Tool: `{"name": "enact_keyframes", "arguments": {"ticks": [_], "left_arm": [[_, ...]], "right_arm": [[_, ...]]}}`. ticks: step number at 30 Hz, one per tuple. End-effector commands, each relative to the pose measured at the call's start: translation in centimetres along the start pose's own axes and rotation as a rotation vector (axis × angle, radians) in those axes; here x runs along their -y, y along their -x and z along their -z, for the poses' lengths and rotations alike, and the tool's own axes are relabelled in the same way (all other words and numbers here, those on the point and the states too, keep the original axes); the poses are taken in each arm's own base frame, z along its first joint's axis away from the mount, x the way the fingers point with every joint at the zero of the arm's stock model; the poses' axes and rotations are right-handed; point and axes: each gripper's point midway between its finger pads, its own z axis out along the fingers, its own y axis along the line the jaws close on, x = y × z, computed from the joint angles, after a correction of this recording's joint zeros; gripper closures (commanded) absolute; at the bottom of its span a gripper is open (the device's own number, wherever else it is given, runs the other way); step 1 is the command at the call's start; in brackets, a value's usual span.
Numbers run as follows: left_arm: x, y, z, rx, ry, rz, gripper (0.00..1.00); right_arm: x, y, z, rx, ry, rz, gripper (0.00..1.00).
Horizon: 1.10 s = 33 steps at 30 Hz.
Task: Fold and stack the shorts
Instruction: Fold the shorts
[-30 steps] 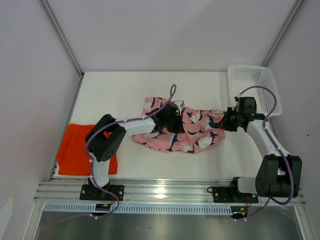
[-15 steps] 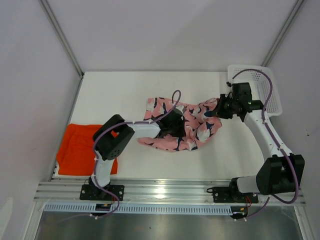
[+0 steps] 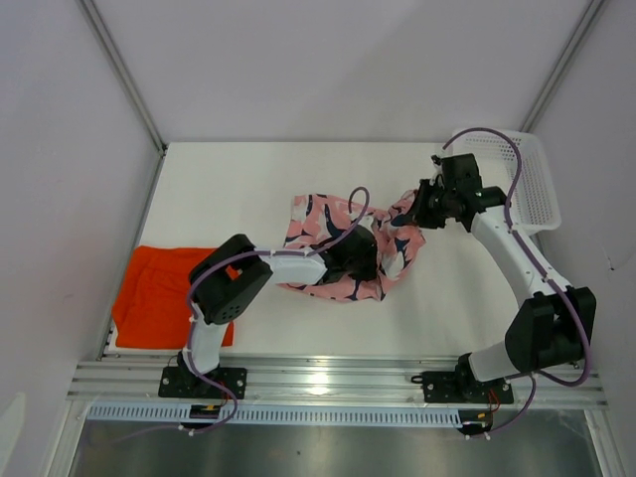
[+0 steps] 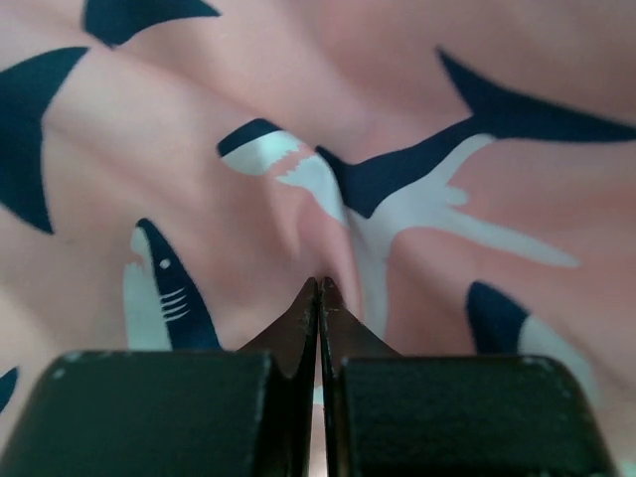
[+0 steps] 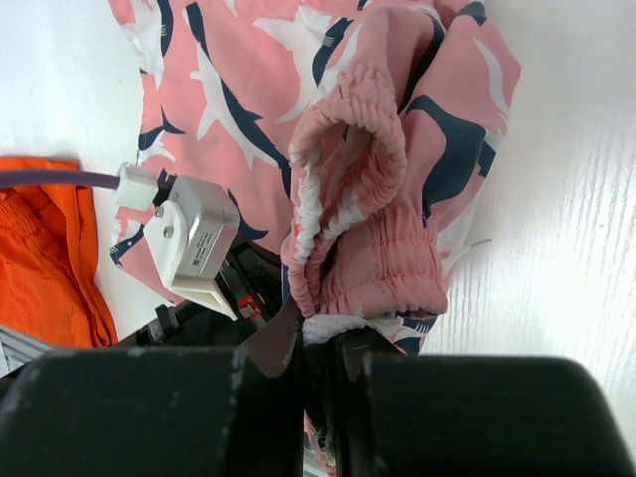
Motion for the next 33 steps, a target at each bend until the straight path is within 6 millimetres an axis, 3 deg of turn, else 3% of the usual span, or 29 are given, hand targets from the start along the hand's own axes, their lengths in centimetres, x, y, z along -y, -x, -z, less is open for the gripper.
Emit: {"name": "enact_keyframes", "arguments": {"ticks": [1, 2, 4, 6, 7, 9, 10, 11, 12, 13, 14, 15, 16, 19, 23, 25, 33], "left_arm": [[1.0, 3.4, 2.4, 0.089, -0.014, 0.02, 1.0], [-0.2, 4.0, 3.0, 0.082, 0.007, 0.023, 1.0], [0.2, 5.8, 5.1, 0.104, -0.027, 0.029, 1.0], [-2.0, 7.1, 6.6, 0.123, -0.001, 0.036, 0.96], [-2.9, 8.1, 8.2, 0.126, -0.005, 0.032, 0.89], [-4.6, 8.1, 9.4, 0.109, 0.023, 0.029, 0.8], [-5.7, 9.4, 10.7, 0.135, 0.03, 0.024, 0.7], [-6.6, 9.6, 11.2, 0.136, 0.044, 0.028, 0.66], [-8.2, 8.6, 11.5, 0.11, 0.067, 0.039, 0.61], [-9.3, 9.7, 12.7, 0.136, 0.069, 0.05, 0.52], [-10.1, 9.8, 13.2, 0.142, 0.08, 0.056, 0.48], [-11.7, 8.5, 13.4, 0.119, 0.111, 0.072, 0.46], [-12.8, 9.2, 14.4, 0.147, 0.126, 0.082, 0.44], [-15.5, 7.6, 14.9, 0.126, 0.162, 0.112, 0.42], [-17.3, 5.3, 14.6, 0.084, 0.201, 0.13, 0.34], [-17.5, 5.2, 14.5, 0.09, 0.2, 0.139, 0.29], [-20.2, 4.1, 14.7, 0.081, 0.238, 0.183, 0.27]], "right_arm": [[-0.7, 2.3, 1.2, 0.063, 0.008, 0.022, 0.99], [-0.6, 2.2, 1.2, 0.061, 0.008, 0.03, 0.99], [0.0, 2.4, 1.3, 0.065, 0.004, 0.022, 0.99], [0.2, 2.3, 1.1, 0.06, 0.008, 0.025, 0.99], [0.3, 2.2, 1.0, 0.056, 0.008, 0.026, 0.99], [0.5, 2.1, 0.6, 0.048, 0.009, 0.028, 0.99], [0.6, 2.0, 0.4, 0.044, 0.01, 0.028, 0.99], [0.6, 2.0, 0.3, 0.042, 0.012, 0.029, 0.99], [0.5, 2.1, 0.3, 0.047, 0.015, 0.033, 0.98], [0.6, 2.1, 0.2, 0.047, 0.015, 0.034, 0.98], [0.5, 2.2, 0.0, 0.042, 0.014, 0.034, 0.98], [0.5, 2.3, 0.0, 0.042, 0.014, 0.039, 0.98], [0.4, 2.3, -0.1, 0.035, 0.013, 0.042, 0.98], [0.0, 2.6, -0.2, 0.032, 0.011, 0.06, 0.98], [-0.5, 3.1, 0.0, 0.031, 0.0, 0.086, 0.98], [-0.6, 3.3, 0.0, 0.029, 0.0, 0.097, 0.98], [-0.2, 2.8, -0.1, 0.007, -0.016, 0.114, 0.97]]}}
